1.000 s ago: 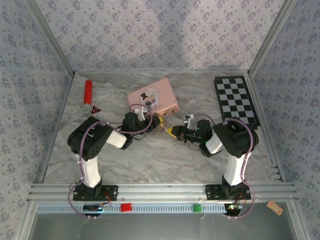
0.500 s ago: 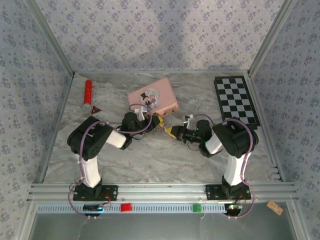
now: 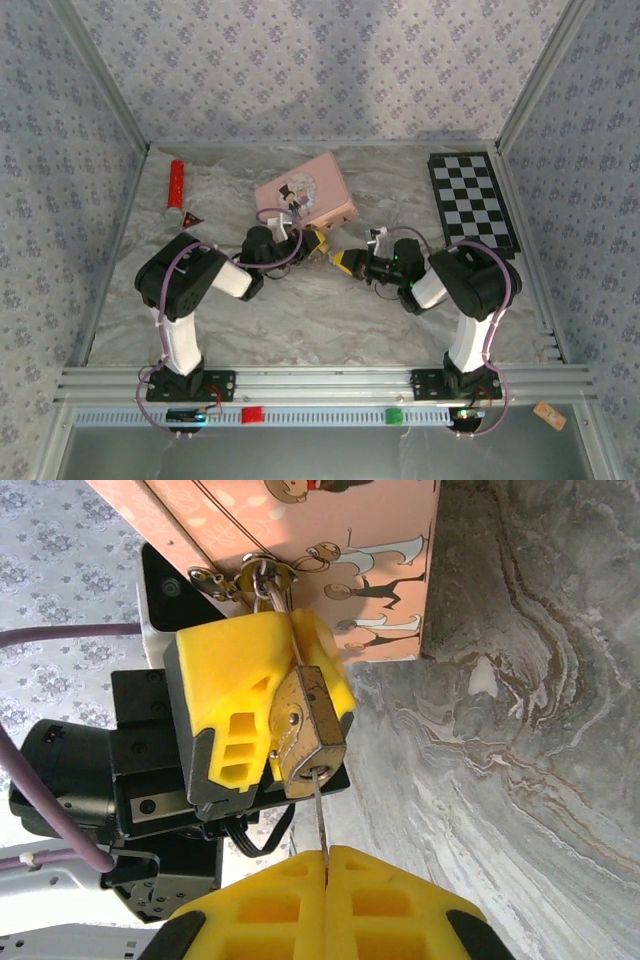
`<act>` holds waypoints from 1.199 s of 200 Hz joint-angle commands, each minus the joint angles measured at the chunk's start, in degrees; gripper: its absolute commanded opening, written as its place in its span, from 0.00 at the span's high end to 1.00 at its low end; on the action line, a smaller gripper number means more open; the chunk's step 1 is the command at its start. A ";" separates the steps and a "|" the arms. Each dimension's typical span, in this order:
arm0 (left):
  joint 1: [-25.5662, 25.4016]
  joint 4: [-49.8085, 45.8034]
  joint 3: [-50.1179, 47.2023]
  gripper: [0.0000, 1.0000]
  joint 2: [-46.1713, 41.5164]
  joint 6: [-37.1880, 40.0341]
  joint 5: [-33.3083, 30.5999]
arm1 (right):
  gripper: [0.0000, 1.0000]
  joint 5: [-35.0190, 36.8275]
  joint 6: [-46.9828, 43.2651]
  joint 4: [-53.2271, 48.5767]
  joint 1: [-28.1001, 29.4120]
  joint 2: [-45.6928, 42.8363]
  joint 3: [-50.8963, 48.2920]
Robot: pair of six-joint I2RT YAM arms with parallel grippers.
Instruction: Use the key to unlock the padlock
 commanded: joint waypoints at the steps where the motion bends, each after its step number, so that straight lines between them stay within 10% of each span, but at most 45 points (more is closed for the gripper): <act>1: -2.21 3.05 -1.29 0.96 0.27 -4.00 6.74 | 1.00 2.05 1.13 3.31 -1.61 -2.55 0.79; 240: -2.24 5.73 -6.30 0.97 -3.88 -7.64 -8.51 | 1.00 15.00 -1.30 3.38 3.43 -5.53 -4.43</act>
